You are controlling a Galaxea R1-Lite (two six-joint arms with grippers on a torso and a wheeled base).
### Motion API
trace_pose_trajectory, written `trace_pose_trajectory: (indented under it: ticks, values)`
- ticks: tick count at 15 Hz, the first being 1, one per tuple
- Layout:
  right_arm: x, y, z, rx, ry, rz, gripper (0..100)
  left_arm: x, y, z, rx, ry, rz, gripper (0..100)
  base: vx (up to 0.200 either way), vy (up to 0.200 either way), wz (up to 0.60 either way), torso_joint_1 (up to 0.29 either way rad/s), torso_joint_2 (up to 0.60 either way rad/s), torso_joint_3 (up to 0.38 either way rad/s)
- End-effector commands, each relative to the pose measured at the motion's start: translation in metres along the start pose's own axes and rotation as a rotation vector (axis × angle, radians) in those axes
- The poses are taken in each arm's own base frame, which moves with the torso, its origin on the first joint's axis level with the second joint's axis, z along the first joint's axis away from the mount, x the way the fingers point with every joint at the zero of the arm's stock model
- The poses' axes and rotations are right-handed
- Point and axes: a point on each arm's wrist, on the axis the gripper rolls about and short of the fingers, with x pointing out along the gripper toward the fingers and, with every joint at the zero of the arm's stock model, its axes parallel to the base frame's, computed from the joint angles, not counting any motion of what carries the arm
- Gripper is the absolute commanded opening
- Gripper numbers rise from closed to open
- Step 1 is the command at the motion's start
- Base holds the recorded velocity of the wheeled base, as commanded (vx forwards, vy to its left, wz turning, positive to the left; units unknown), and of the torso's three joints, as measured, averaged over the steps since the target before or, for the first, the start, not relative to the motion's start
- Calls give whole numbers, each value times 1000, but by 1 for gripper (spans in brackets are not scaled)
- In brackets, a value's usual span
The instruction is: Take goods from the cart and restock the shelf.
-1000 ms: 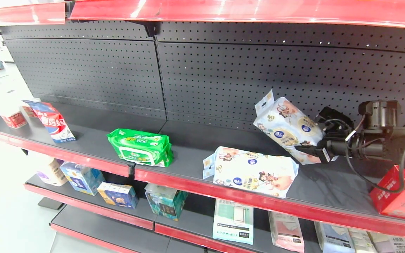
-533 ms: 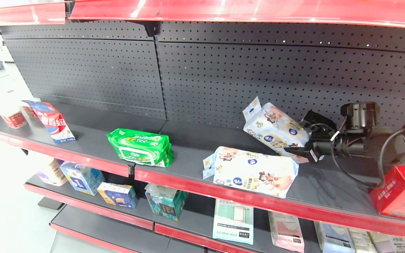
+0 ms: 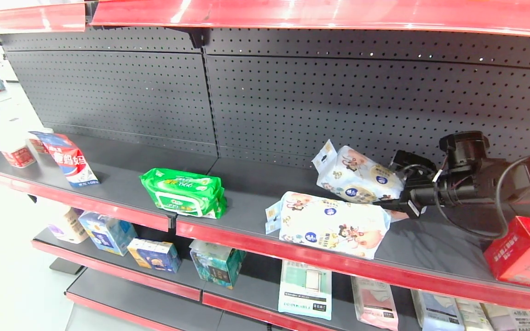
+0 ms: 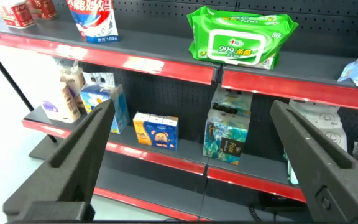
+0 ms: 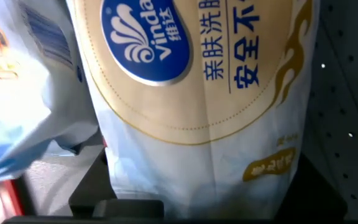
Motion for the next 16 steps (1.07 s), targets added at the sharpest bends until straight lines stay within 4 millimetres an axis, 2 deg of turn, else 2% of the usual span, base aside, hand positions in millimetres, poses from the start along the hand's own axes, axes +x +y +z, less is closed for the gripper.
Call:
trace_pose_trajectory:
  ticks: [1, 5, 8, 12, 16]
  values:
    - [3, -5, 3, -9, -5, -6, 0, 0, 0, 0, 0, 1, 2, 100, 0, 0, 0, 0, 0, 0]
    - [6, -3, 2, 17, 32, 38, 0, 0, 0, 0, 0, 1, 0, 100, 0, 0, 0, 0, 0, 0]
    - [12, -12, 7, -30, 55, 69, 0, 0, 0, 0, 0, 1, 0, 100, 0, 0, 0, 0, 0, 0]
    - [30, -9, 23, -79, 43, 101, 0, 0, 0, 0, 0, 1, 0, 100, 0, 0, 0, 0, 0, 0]
    - [38, -6, 26, -88, 40, 113, 0, 0, 0, 0, 0, 1, 0, 100, 0, 0, 0, 0, 0, 0]
